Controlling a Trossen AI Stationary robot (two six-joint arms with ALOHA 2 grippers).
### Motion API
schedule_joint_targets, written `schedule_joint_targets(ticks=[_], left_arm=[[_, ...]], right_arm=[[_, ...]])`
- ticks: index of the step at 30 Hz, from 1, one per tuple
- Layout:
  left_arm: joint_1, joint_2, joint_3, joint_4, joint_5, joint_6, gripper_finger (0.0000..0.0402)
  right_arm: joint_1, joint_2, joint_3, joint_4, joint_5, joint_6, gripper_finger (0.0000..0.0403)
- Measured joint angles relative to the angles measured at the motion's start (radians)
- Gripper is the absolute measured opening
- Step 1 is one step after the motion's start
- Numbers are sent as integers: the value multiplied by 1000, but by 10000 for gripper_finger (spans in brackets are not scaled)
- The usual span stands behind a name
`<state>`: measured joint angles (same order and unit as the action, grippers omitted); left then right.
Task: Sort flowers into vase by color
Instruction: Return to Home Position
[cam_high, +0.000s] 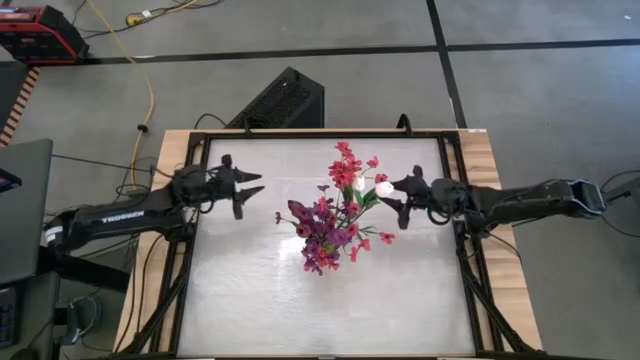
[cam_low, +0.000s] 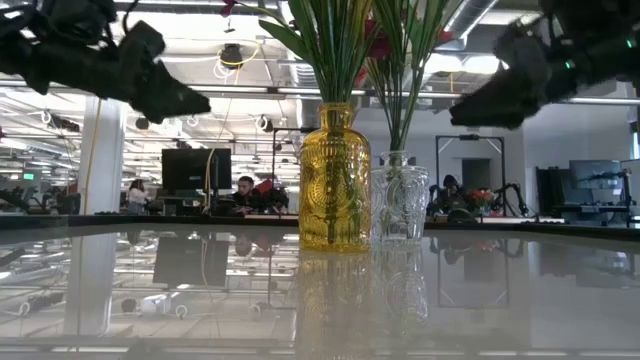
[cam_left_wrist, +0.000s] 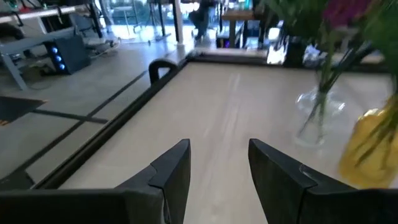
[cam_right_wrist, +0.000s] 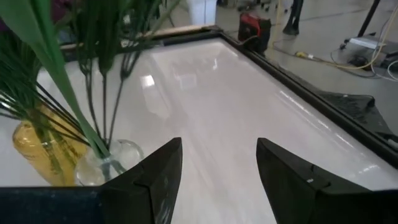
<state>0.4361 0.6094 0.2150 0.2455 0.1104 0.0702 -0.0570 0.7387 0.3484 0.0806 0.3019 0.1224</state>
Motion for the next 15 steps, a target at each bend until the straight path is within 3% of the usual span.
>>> schedule_joint_targets(ticks=[4, 10, 15], left_arm=[[-21, -110, -28, 4, -13, -77, 151], [-63, -228, -181, 182, -90, -201, 151], [-70, -287, -197, 133, -149, -236, 151]], right_arm=[[-15, -40, -123, 171, -5, 8, 232], [-19, -46, -273, 417, -13, -8, 226], [-19, -46, -338, 502, -17, -18, 162]])
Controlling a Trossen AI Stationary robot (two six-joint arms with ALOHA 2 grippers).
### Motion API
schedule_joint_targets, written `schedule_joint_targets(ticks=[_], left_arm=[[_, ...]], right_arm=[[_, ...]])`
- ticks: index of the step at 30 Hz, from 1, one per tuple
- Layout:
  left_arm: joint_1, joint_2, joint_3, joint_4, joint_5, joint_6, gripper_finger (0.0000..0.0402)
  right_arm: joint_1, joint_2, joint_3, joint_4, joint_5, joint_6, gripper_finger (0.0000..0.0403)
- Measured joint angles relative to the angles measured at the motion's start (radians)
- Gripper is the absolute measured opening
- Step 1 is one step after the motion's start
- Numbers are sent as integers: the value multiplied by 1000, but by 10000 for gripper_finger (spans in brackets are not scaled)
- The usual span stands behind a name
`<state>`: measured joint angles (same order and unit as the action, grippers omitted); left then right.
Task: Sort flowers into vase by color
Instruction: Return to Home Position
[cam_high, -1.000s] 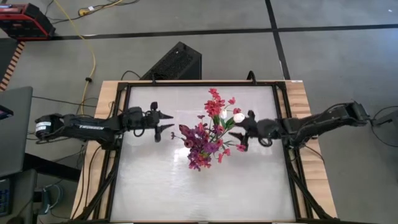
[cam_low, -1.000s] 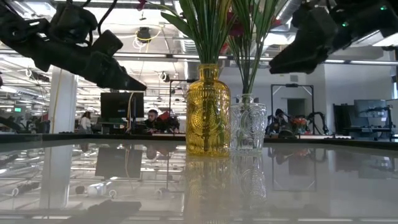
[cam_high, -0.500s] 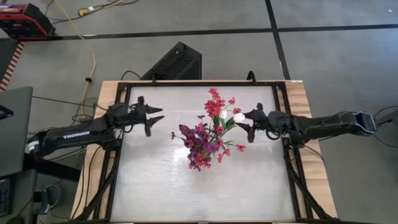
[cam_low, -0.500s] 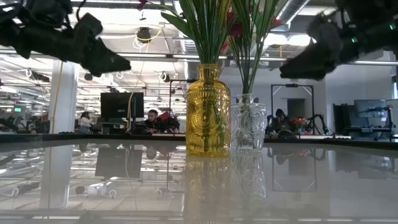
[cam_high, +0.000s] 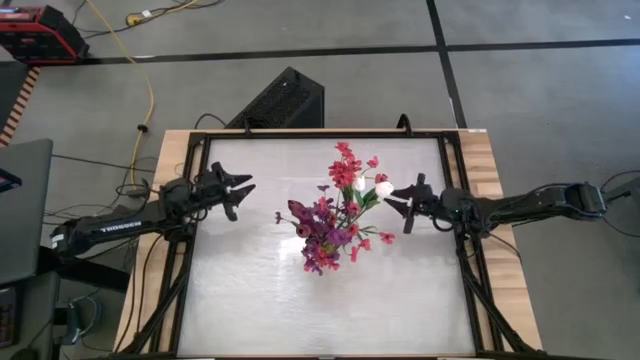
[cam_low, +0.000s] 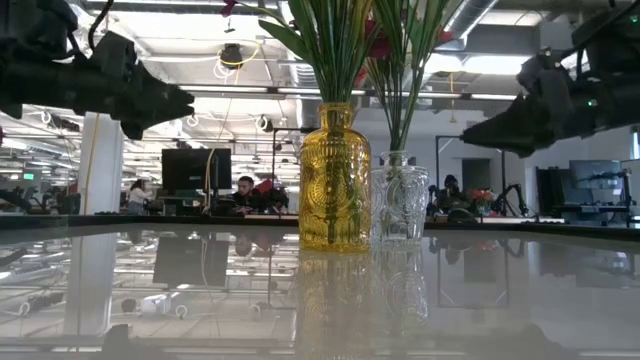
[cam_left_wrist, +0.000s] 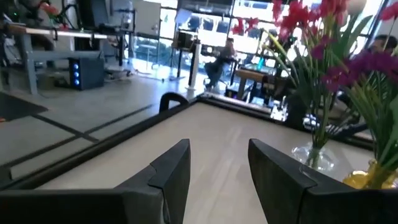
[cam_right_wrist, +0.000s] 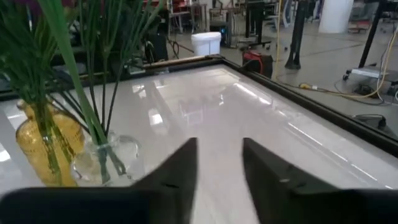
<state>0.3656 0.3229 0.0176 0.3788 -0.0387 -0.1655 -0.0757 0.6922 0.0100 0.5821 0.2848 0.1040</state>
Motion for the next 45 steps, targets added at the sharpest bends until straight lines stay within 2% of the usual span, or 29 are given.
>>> schedule_joint_targets(ticks=[5, 6, 8, 11, 16, 22, 26, 31, 33, 37, 39, 45], left_arm=[[0, -17, -4, -13, -27, 3, 151], [0, -17, -4, -31, -42, 3, 151], [0, -16, -4, -73, -56, -4, 151], [0, -16, -4, -110, -66, -21, 151], [0, -16, -4, -145, -78, -60, 151], [0, -16, -4, -239, -82, -57, 151], [0, -15, -4, -350, -79, -71, 151], [0, -5, -4, -350, -74, -77, 151], [0, -5, -4, -350, -75, -78, 151], [0, -5, -4, -350, -75, -78, 151], [0, -5, -4, -350, -76, -78, 151], [0, -5, -4, -350, -77, -78, 151]], right_arm=[[-5, -2, -1, -55, -16, -1, 31], [-9, -6, -1, -66, -35, 0, 20], [-20, -22, -1, -79, -79, 0, 20], [-36, -46, -1, -102, -82, 3, 27], [-81, -70, -1, -133, -96, 11, 16], [-113, -58, -1, 8, -236, 19, 19], [-123, -25, -1, 50, -238, 19, 19], [-160, 23, -2, 87, -238, 37, 20], [-173, 41, -2, 106, -223, 50, 20], [-198, 67, -2, 102, -34, 53, 30], [-209, 75, -2, 98, 25, 54, 40], [-222, 86, -2, 35, 32, 54, 52]])
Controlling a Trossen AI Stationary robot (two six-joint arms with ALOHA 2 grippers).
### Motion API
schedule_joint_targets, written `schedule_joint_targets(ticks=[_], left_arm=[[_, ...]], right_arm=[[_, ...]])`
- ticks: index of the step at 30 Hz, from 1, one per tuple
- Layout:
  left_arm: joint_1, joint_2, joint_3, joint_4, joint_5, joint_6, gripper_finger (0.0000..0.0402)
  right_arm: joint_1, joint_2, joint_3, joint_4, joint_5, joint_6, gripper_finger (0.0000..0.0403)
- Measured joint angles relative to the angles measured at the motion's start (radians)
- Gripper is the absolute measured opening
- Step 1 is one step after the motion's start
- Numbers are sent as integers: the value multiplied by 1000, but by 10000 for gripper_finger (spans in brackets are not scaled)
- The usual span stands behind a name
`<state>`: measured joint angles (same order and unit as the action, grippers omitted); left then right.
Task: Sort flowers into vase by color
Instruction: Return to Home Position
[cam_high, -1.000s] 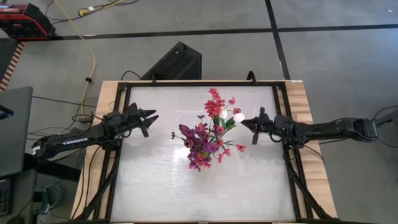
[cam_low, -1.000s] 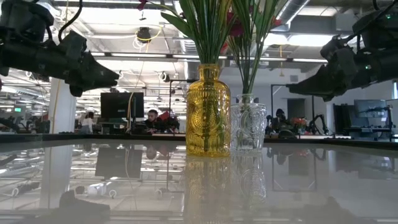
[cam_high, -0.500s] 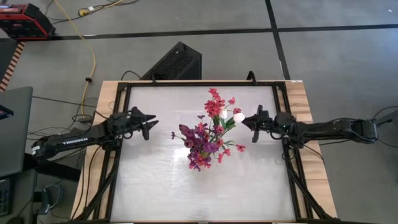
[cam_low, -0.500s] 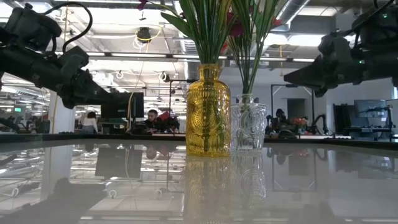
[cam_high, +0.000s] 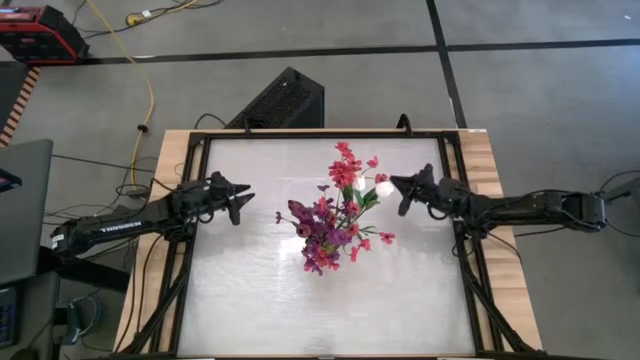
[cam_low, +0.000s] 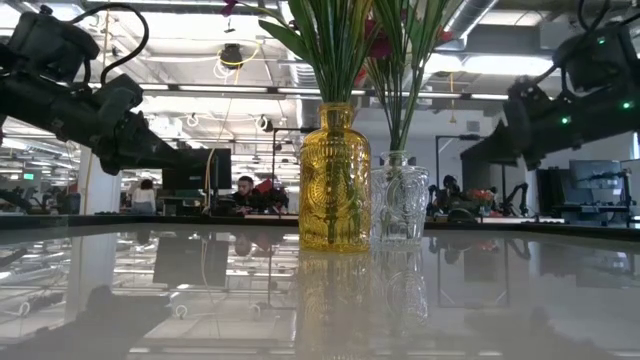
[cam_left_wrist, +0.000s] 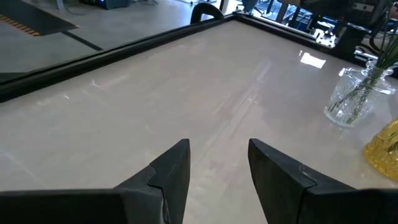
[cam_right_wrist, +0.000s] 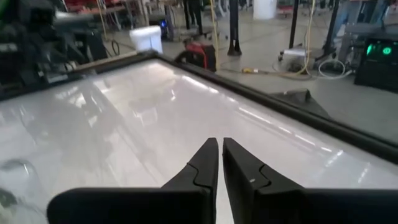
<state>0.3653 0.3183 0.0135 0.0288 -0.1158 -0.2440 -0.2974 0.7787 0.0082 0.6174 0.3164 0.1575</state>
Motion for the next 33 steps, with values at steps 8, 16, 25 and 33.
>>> schedule_joint_targets(ticks=[8, 16, 25, 33], left_arm=[[0, 0, 0, 0, -1, 0, 151], [0, 0, 0, 0, -1, 0, 151], [0, 0, 0, 0, -1, 0, 151], [0, 0, 0, -1, -1, 0, 151]], right_arm=[[0, 0, 0, -112, 0, 0, 54], [0, 0, 0, -209, 0, 0, 54], [0, 0, 0, -247, -1, 0, 55], [0, 0, 0, -246, -1, 0, 55]])
